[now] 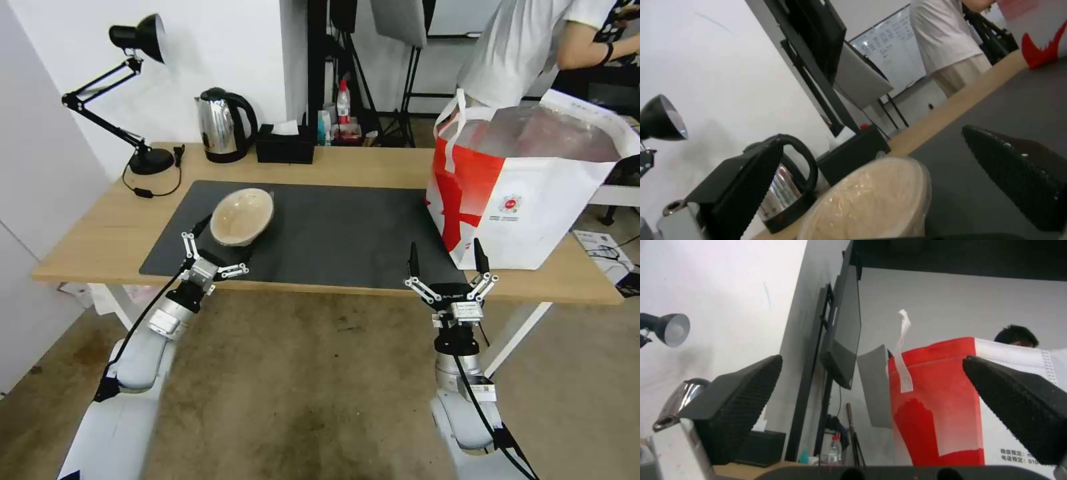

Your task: Pick up the trash from the table and place it into the takeout bag.

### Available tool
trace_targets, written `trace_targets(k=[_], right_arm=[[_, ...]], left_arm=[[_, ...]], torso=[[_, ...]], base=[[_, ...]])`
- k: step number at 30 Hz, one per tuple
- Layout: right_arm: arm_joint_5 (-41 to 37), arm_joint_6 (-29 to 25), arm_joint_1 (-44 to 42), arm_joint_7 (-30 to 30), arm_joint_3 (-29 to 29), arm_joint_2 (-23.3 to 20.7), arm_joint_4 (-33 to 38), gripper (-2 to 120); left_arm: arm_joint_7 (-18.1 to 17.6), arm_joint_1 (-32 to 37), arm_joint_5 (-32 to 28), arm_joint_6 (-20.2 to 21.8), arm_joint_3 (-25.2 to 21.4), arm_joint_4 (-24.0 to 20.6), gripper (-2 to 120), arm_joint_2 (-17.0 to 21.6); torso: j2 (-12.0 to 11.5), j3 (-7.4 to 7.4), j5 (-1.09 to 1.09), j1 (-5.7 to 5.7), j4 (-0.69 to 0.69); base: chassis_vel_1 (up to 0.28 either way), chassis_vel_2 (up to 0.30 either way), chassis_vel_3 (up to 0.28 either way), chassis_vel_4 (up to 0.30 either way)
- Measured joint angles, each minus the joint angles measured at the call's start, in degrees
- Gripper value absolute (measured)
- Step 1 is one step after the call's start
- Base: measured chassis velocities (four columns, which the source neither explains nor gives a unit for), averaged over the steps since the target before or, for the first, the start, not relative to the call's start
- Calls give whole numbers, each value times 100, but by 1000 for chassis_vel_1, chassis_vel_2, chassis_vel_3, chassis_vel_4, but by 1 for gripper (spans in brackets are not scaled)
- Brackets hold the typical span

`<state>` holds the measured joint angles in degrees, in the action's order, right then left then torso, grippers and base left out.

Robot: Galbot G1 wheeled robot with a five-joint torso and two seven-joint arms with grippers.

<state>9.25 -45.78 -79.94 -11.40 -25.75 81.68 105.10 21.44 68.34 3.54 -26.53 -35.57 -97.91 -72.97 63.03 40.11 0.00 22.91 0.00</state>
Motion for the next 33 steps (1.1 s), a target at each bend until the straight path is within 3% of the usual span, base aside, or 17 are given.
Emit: trace_targets(k=[33], right_arm=[[0,0,0,0,0,0,0,100]], left_arm=[[-39,-252,134,343,-67,598,100,80]], torso=[[-1,0,0,1,0]], base=[[0,0,0,0]])
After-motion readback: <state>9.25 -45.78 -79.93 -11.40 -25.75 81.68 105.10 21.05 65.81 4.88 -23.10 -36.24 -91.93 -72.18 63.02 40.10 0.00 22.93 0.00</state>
